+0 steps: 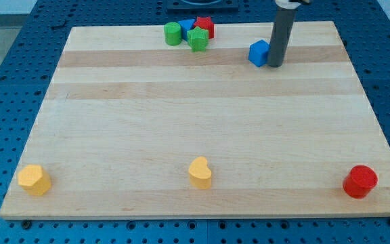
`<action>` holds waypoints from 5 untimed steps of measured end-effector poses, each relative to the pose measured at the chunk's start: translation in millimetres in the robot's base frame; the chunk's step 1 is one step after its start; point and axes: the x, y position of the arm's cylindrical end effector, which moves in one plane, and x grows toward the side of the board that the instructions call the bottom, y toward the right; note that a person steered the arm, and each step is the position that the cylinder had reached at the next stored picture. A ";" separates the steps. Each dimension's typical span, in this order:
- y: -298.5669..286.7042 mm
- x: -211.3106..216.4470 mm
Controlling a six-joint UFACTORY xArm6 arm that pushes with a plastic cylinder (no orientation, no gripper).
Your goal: Push blue cube closer to the red star
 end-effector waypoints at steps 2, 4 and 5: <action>-0.9 -59.0; 36.9 -61.1; 48.2 -14.3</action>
